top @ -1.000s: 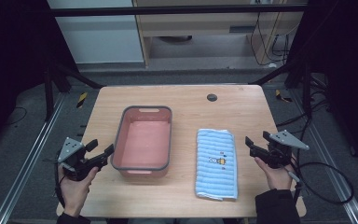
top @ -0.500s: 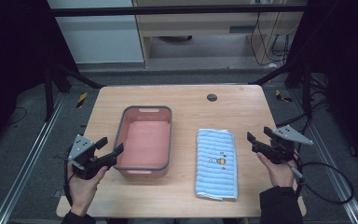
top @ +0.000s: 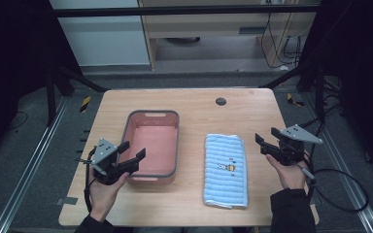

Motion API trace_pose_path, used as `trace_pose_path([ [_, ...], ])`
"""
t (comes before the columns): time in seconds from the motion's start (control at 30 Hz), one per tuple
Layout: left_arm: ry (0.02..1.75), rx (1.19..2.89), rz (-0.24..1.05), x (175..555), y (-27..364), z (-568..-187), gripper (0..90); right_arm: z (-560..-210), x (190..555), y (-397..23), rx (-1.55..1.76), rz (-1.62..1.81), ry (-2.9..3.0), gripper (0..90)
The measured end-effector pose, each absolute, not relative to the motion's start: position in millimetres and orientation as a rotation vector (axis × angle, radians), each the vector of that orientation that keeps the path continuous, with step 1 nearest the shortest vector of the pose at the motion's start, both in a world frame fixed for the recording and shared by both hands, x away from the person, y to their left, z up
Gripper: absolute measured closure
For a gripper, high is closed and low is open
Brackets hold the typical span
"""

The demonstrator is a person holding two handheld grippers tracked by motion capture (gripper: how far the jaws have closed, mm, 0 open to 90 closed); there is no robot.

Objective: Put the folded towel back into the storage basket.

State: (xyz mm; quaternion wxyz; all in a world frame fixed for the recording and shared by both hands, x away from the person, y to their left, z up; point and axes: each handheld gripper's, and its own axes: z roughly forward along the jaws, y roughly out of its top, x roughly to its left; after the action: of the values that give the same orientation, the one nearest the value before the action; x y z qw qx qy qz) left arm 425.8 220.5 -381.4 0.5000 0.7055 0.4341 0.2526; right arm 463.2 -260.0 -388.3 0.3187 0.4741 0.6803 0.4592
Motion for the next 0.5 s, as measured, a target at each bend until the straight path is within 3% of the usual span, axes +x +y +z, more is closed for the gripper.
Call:
trace_pose_path([
  [0.5, 0.97, 1.754, 0.557, 425, 180, -386, 37.5, -386, 470, -256, 1.251, 1.229, 1.775, 38.5],
])
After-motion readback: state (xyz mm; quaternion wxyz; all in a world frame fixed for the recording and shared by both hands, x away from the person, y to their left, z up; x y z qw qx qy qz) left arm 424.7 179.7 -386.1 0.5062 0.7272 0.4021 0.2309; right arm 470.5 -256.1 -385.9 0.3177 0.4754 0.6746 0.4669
